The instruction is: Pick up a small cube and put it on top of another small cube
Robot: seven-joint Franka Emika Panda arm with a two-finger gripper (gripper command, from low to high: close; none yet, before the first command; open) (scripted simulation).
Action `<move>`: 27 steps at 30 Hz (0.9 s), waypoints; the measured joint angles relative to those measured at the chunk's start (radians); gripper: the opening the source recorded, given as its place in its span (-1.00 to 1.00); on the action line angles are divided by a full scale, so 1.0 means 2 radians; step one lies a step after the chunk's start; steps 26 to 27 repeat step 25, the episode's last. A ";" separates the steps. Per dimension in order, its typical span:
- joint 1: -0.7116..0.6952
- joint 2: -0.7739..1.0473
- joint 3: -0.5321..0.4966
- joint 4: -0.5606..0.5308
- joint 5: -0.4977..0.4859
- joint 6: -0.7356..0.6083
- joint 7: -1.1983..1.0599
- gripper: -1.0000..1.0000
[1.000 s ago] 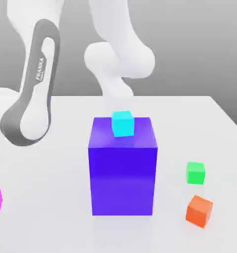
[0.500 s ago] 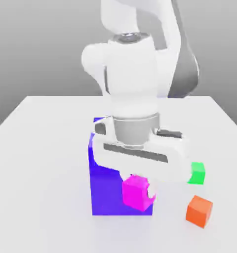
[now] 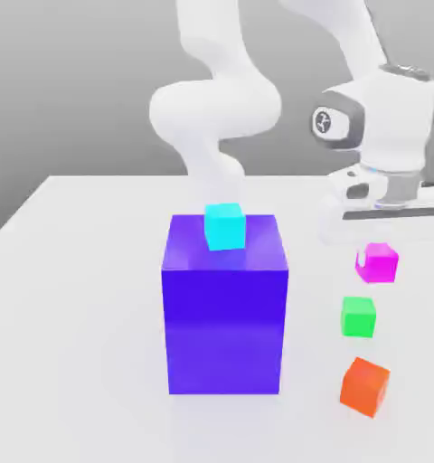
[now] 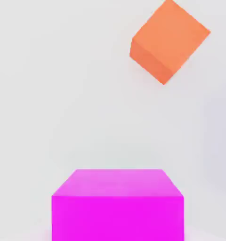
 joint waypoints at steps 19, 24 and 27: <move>-0.076 0.099 0.034 -0.001 -0.157 0.077 0.107 -1.00; -0.085 0.122 0.033 0.000 -0.189 0.095 0.130 -1.00; -0.085 0.126 0.032 0.001 -0.194 0.099 0.134 -1.00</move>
